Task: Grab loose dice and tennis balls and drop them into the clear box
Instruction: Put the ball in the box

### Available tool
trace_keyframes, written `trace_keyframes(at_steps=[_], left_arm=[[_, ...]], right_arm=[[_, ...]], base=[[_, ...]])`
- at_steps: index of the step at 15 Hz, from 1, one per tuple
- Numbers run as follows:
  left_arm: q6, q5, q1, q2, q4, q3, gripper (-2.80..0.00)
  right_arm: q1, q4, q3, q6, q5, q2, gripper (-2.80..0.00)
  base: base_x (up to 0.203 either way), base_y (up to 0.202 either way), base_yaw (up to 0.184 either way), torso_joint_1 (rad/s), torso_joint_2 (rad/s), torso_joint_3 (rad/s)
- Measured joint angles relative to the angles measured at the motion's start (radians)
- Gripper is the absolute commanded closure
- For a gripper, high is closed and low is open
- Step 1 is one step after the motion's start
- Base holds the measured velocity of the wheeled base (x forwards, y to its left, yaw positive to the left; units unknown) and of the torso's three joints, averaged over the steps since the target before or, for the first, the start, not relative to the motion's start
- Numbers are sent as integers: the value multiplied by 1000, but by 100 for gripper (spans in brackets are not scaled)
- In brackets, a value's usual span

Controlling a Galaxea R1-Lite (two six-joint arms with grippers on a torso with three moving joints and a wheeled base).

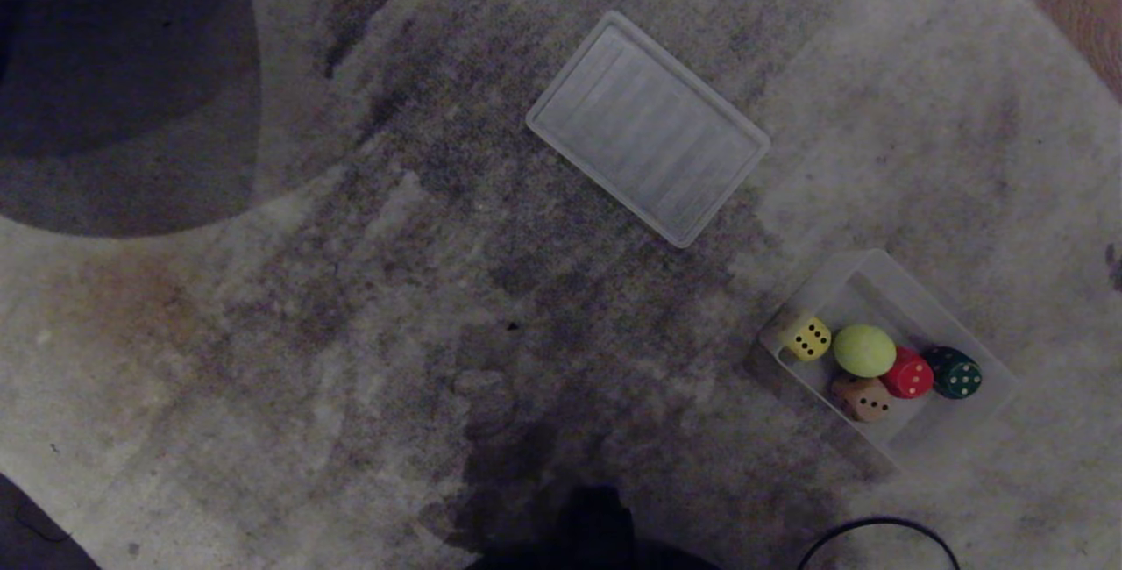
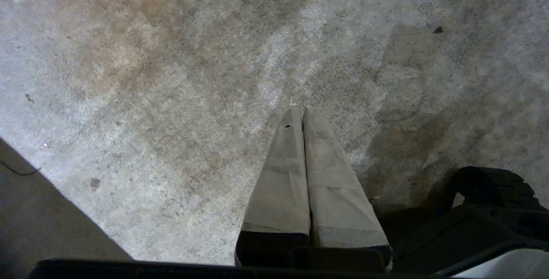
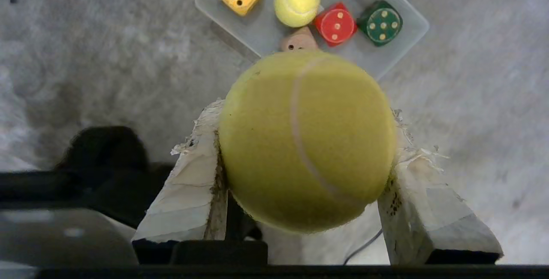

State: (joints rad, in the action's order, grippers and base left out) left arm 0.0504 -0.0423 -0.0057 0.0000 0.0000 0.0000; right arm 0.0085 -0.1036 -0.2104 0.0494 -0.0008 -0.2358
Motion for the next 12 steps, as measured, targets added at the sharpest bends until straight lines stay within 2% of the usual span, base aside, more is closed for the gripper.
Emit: trace_keyframes(at_steps=[2,5,8,12], left_arm=[[-1,0,0,0,0,0,0],[-1,0,0,0,0,0,0],[0,0,0,0,0,0,0],[0,0,0,0,0,0,0]], right_arm=[[-1,42,-70,56,0,-186,0],[0,188,-127,136,-1,-497,0],[14,409,-164,221,-1,-820,0],[66,730,-232,283,8,-1182,0]], base=[[0,0,0,0,0,0],[0,0,0,0,0,0],[0,0,0,0,0,0],[0,0,0,0,0,0]])
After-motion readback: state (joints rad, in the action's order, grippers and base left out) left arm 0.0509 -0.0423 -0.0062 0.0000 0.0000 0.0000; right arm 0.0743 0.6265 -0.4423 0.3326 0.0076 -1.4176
